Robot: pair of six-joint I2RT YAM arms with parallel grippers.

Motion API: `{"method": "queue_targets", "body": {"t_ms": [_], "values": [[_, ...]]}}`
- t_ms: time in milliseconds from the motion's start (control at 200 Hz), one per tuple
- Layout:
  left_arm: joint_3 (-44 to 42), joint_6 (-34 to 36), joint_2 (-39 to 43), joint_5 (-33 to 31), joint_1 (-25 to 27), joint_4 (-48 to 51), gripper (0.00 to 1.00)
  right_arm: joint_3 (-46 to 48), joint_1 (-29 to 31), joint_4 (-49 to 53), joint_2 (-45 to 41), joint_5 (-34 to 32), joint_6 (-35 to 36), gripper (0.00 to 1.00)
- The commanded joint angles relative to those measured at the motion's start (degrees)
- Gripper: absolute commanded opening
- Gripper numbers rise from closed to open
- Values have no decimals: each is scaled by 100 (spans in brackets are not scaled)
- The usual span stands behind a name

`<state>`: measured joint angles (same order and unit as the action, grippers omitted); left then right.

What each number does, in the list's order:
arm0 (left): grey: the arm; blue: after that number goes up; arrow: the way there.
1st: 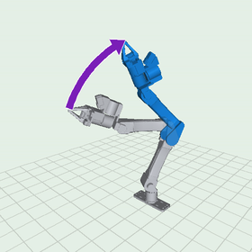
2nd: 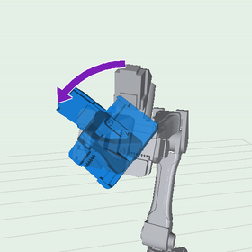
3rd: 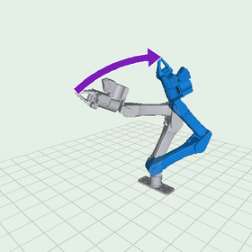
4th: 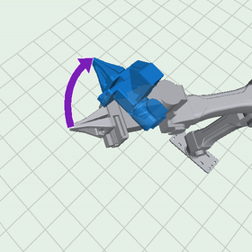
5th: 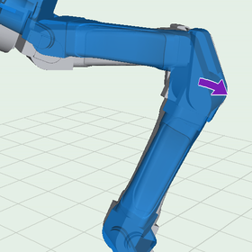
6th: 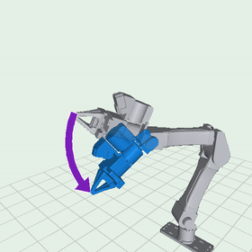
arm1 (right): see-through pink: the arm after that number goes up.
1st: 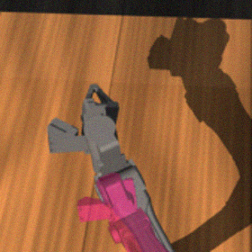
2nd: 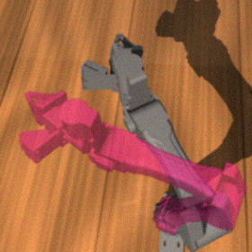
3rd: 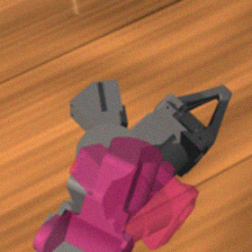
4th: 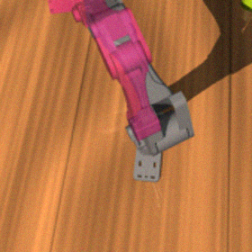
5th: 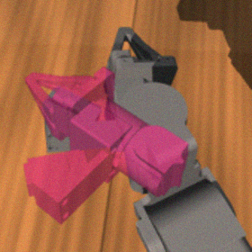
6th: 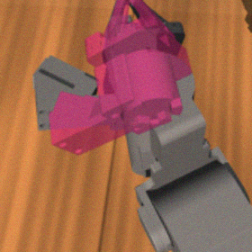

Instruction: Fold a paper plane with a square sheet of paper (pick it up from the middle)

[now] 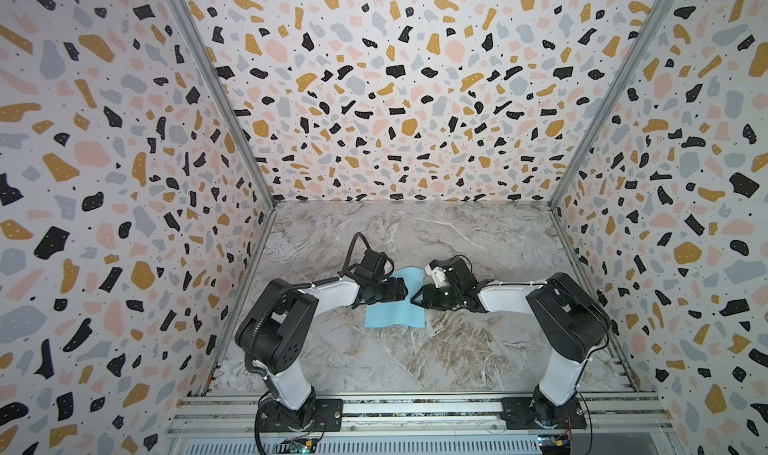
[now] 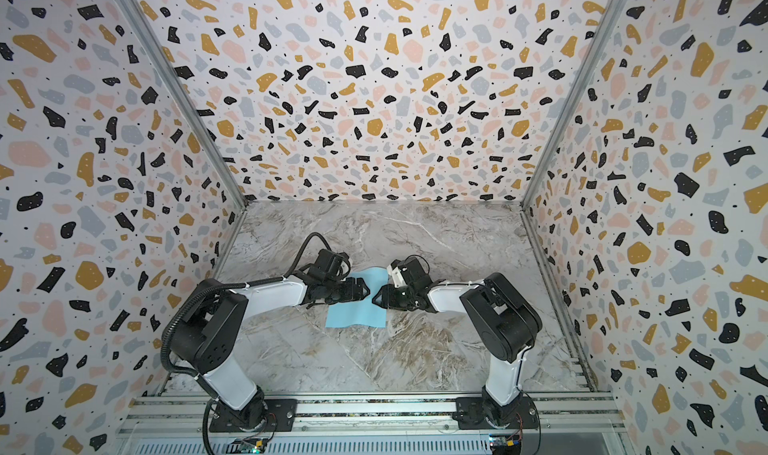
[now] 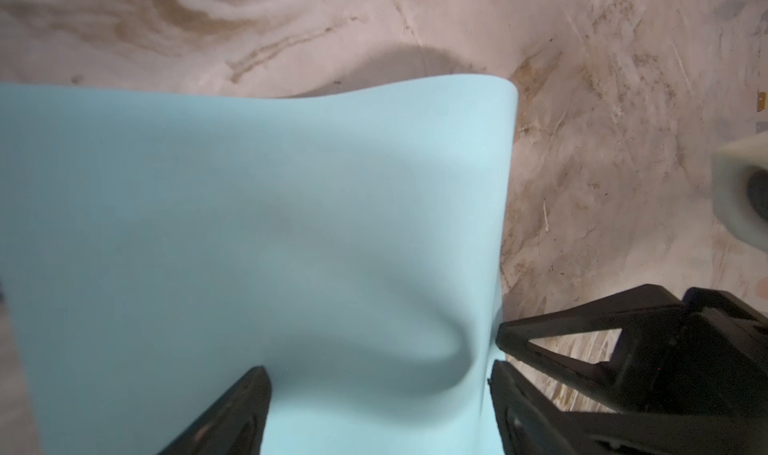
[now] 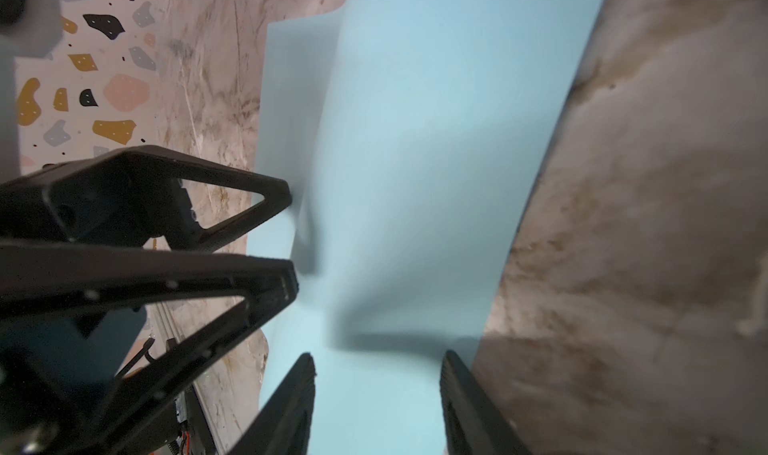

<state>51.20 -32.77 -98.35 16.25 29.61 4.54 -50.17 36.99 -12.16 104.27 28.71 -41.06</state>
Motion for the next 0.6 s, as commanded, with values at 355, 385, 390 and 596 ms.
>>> {"method": "queue_targets", "body": {"t_ms": [355,385,390,596], "values": [[-260,-53,-89,544,-43,-94,70,-367,23,297,536,442,300,50],[-268,-54,-82,576,-42,-133,67,-350,27,258,509,449,305,50],[-268,-58,-81,583,-42,-139,66,-343,23,249,504,450,303,50],[-369,-80,89,907,-73,-535,42,237,-230,-496,-141,669,84,52]]}}
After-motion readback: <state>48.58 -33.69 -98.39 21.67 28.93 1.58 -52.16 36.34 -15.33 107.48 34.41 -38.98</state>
